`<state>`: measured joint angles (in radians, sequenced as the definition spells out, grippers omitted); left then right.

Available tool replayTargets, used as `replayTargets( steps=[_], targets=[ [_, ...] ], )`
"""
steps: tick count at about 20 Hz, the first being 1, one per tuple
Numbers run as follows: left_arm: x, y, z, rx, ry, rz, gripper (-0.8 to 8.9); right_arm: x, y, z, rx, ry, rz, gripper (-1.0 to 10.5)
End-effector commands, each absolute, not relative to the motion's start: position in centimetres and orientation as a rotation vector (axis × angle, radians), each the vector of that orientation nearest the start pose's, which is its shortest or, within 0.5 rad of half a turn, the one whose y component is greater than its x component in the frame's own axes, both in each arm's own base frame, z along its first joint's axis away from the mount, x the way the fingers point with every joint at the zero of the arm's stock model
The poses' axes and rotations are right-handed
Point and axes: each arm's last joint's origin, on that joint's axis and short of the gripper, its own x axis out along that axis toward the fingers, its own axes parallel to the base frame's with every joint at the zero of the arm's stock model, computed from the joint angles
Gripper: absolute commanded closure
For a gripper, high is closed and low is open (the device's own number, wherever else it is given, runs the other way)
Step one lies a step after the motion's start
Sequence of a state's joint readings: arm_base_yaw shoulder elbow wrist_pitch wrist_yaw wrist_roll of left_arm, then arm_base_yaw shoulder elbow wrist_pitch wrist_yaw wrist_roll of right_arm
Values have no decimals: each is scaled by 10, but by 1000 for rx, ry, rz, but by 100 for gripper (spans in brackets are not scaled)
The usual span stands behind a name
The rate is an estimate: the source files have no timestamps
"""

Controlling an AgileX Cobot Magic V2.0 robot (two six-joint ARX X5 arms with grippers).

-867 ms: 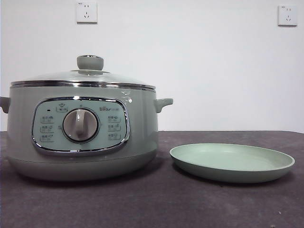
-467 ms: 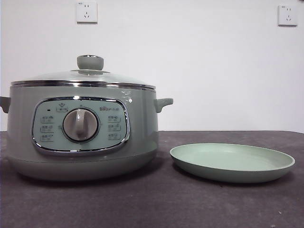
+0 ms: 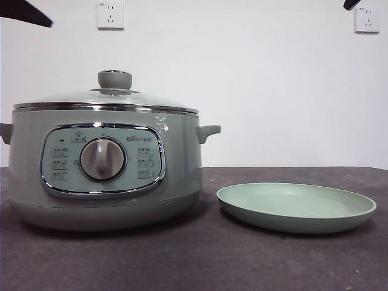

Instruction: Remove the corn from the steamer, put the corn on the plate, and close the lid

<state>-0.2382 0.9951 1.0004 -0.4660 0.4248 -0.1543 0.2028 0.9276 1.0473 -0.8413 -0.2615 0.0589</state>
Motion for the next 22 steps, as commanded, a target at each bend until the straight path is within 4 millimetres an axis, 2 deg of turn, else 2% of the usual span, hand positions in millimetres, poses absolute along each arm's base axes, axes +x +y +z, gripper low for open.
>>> replayTargets(
  steps=[1,4,8,11,15,18,22],
  targets=[
    [211,-74,345,-131,528,-616,375,165,42,341,73,737,426,505],
    [232,-96,341,-47,571,-606,375,165,42,341,73,737,426,505],
    [253,-118,322,56,621,-544,376,165,42,341,73,739,425,505],
    [261,-126,309,88,665,-525,376,165,42,341,73,739,425,505],
    [263,-130,305,101,681,-516,389,165,42,341,80,740,423,506],
    [262,-130,304,107,691,-520,583,165,42,341,80,740,423,506],
    [260,-129,301,143,720,-528,766,165,42,341,87,742,420,506]
  ],
)
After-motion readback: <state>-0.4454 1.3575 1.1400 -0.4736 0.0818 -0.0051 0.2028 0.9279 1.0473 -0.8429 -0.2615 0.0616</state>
